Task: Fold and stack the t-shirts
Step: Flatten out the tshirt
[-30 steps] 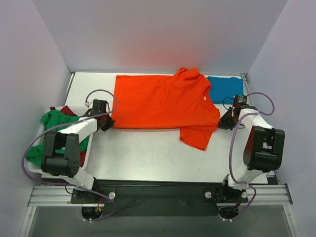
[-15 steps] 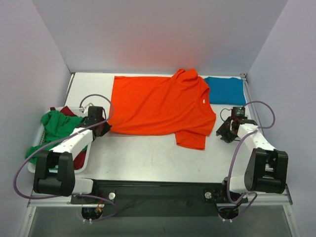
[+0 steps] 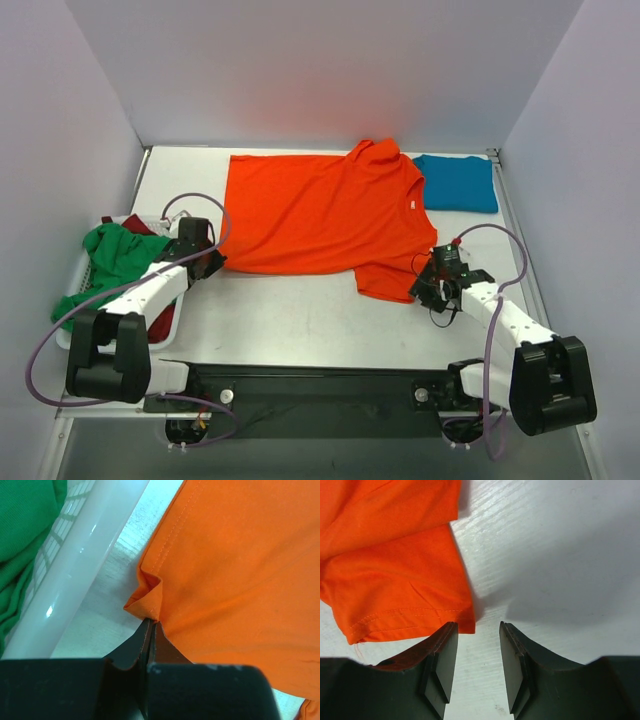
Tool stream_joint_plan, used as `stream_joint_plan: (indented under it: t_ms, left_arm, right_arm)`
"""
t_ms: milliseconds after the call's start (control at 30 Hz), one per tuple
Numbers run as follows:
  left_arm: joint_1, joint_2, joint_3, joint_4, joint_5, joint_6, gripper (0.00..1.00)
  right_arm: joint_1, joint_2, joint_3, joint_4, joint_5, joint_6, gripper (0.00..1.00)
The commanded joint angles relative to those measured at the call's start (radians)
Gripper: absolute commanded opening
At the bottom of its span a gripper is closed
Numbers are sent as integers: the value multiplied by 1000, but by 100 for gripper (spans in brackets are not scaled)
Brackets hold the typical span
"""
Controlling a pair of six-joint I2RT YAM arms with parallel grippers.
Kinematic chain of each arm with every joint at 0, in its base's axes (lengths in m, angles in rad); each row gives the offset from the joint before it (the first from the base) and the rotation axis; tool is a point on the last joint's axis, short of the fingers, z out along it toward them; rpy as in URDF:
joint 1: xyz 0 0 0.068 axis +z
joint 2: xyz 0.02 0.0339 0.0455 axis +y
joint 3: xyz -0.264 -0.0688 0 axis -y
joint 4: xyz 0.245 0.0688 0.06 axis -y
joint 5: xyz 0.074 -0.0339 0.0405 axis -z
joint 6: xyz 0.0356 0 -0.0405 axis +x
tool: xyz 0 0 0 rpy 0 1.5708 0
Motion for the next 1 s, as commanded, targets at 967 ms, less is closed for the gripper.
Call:
stream_joint_plan:
  t_ms: [967]
  left_arm:
    - [-4, -73, -87, 60, -19, 21, 0]
  right_arm:
    - [80, -370, -100, -180, -20, 107, 0]
